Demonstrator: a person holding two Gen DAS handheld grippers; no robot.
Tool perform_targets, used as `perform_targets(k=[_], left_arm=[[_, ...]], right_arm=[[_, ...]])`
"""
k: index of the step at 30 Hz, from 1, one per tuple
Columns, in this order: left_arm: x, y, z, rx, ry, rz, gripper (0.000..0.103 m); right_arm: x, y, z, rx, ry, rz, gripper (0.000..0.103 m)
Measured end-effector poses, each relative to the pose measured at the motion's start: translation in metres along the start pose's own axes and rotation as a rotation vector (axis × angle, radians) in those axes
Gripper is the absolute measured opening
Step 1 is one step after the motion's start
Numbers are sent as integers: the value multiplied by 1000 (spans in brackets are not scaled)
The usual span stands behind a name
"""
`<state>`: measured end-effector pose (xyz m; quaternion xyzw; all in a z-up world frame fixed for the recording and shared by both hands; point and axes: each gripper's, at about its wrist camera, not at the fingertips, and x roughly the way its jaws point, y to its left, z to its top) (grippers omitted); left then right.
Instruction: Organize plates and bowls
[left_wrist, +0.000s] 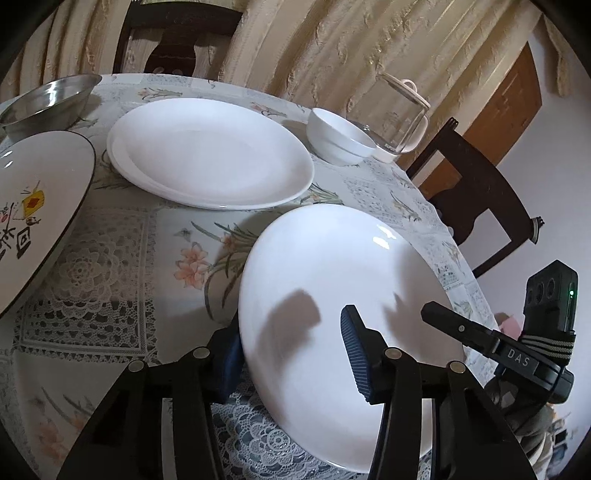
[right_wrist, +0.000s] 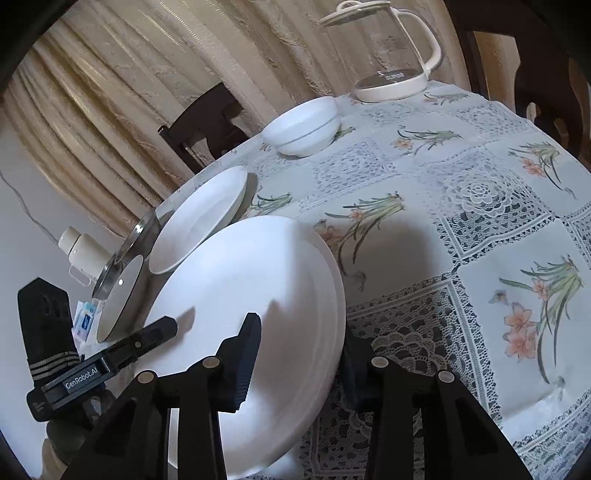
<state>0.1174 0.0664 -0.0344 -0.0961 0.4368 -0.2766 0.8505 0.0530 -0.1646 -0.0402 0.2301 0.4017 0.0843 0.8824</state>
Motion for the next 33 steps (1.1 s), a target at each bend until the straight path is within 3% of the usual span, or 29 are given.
perform_targets(k=[9, 24, 33], left_arm=[[-31, 3, -8, 32, -73, 36, 50], [-83, 54, -39, -72, -110, 111, 50], [-92, 86, -48, -145, -118, 146, 50]], right_arm=[[-6, 22, -8, -54, 3, 38, 41], [18, 74, -31, -129, 73, 116, 41], [36, 98, -38, -160, 103, 120, 41]])
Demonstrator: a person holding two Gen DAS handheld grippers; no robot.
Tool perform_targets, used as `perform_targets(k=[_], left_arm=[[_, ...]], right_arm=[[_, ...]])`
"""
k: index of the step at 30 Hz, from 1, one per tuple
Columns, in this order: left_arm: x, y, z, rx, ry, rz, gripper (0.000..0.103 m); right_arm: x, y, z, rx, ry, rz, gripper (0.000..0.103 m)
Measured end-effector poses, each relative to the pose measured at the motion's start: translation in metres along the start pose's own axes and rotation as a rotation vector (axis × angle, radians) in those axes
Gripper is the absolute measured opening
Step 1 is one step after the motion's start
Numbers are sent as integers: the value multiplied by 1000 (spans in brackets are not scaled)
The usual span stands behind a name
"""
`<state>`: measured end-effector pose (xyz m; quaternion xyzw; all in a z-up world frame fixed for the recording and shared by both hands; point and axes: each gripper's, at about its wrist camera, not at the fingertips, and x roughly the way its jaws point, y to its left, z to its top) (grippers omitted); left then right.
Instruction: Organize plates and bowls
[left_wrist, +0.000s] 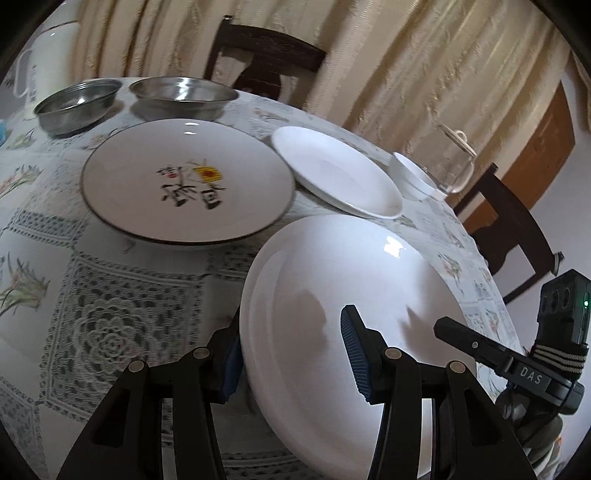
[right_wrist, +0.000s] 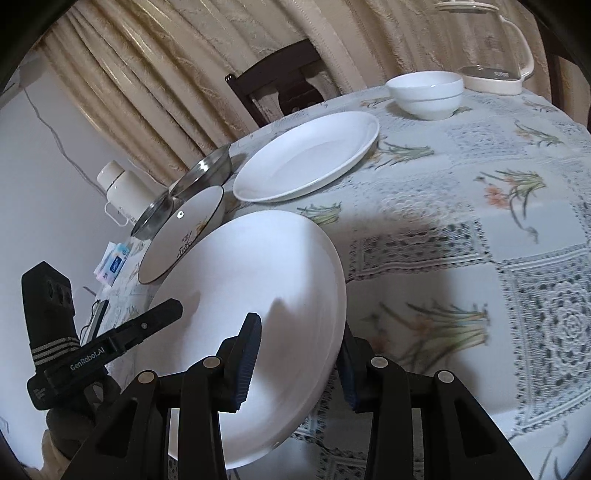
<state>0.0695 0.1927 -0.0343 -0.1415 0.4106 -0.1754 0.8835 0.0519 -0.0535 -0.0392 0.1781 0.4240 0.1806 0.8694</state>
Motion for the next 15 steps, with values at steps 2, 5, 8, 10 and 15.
perform_targets(k=[2, 5, 8, 10, 15], left_arm=[[0, 6, 0, -12, 4, -4, 50], [2, 7, 0, -10, 6, -11, 50], [1, 7, 0, 2, 0, -14, 50], [3, 8, 1, 2, 0, -17, 50], [4, 8, 1, 9, -4, -25, 51]], right_arm=[[3, 2, 0, -1, 0, -11, 41], [4, 1, 0, 2, -2, -15, 41], [5, 3, 0, -7, -4, -29, 41], [8, 7, 1, -17, -7, -45, 41], [7, 6, 1, -14, -10, -42, 43]])
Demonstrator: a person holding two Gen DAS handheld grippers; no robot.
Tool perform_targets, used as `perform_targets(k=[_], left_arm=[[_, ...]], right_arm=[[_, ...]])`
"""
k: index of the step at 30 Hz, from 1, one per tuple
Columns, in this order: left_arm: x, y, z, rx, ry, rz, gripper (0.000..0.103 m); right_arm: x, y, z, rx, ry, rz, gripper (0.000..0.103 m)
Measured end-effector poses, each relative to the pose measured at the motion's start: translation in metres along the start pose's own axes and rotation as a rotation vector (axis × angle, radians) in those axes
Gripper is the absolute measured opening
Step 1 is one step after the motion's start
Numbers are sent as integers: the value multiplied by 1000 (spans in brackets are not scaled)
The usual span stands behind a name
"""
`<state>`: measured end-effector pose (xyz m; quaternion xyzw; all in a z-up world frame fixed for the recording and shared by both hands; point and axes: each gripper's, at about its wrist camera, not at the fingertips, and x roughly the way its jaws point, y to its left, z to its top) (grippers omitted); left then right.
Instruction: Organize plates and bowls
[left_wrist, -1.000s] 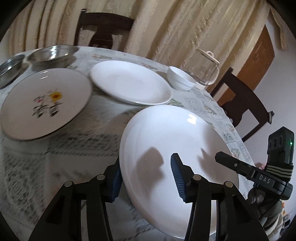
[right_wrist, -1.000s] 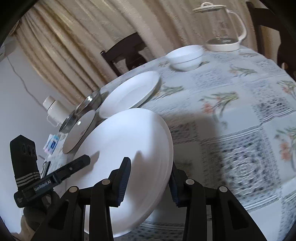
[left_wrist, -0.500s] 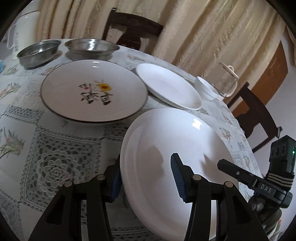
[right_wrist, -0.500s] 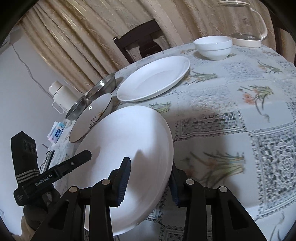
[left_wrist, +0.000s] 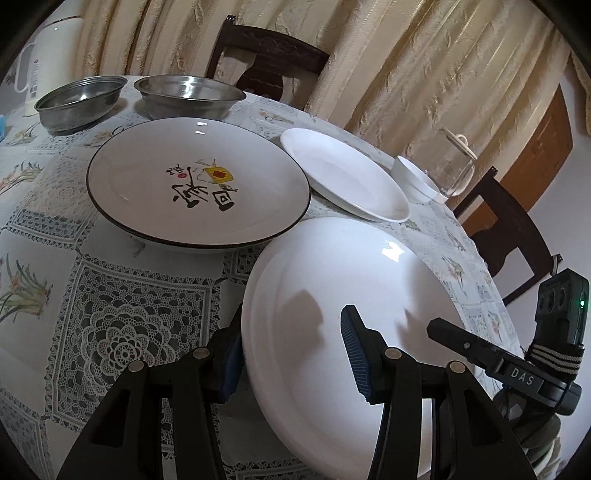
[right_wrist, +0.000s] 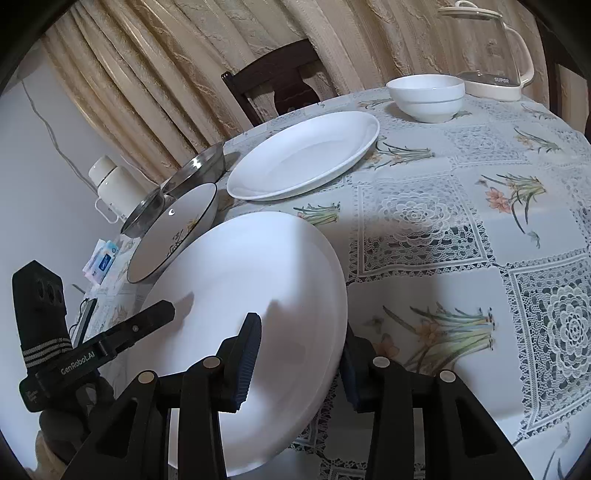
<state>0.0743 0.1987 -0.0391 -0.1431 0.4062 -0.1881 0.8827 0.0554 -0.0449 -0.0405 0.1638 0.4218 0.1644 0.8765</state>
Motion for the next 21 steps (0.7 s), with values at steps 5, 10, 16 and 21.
perform_targets(k=[5, 10, 16, 21], left_arm=[[-2, 3, -2, -14, -3, -29, 57], [-7, 12, -2, -46, -15, -35, 58], [-14, 20, -3, -71, -27, -18, 58], [-22, 23, -3, -86, -41, -15, 58]], right_arm=[[-2, -4, -1, 18, -11, 17, 45], [-7, -16, 0, 80, -41, 32, 54], [-11, -24, 0, 125, -63, 40, 54], [-12, -18, -1, 102, -74, 19, 54]])
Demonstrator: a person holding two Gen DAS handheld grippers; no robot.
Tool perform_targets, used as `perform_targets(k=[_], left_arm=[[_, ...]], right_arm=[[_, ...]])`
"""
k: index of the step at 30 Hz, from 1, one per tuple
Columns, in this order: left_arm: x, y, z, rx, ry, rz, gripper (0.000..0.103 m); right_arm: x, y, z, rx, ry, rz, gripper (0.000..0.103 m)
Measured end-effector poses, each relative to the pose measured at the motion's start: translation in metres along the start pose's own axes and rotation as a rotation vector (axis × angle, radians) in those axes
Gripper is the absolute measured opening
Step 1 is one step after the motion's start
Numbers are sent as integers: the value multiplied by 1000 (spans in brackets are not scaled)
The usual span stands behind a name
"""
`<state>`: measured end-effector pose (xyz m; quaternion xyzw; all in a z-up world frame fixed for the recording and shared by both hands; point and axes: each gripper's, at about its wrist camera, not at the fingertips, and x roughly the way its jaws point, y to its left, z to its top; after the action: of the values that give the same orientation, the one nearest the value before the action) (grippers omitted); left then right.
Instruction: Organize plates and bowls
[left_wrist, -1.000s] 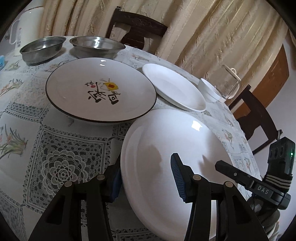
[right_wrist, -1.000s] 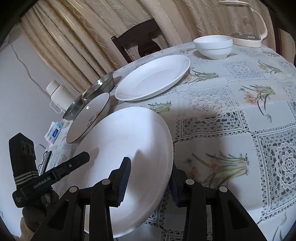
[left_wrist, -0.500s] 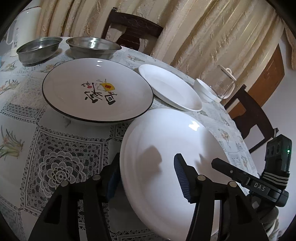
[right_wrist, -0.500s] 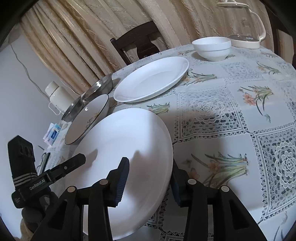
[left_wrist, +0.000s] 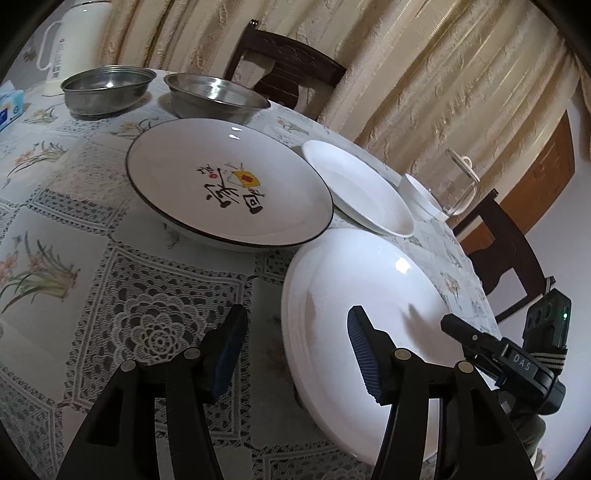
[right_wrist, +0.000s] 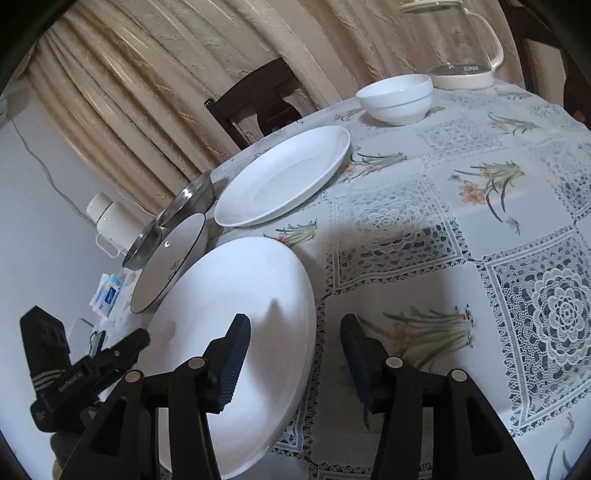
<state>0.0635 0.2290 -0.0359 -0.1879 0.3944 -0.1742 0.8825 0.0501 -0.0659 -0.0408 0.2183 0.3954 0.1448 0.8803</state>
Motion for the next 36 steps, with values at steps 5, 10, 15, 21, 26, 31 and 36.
perform_targets(k=[5, 10, 15, 21, 26, 31, 36], left_arm=[[-10, -3, 4, -1, -23, -5, 58], [-19, -9, 10, 9, -41, -11, 58], [-26, -17, 19, 39, -65, -6, 58], [-27, -31, 28, 106, -106, 95, 59], [-27, -45, 31, 177, -147, 166, 60], [-25, -52, 35, 208, -158, 189, 63], [-23, -57, 38, 227, -165, 208, 66]], right_arm=[[-1, -1, 0, -4, -6, -4, 54], [-2, -6, 0, 25, -11, 5, 54], [-2, -7, 0, 35, -13, 8, 54], [-4, -9, -1, 46, -22, 13, 55], [-5, -10, -1, 53, -29, 16, 57], [-6, -12, -1, 69, -41, 17, 66], [-8, -17, 0, 94, -46, 13, 69]])
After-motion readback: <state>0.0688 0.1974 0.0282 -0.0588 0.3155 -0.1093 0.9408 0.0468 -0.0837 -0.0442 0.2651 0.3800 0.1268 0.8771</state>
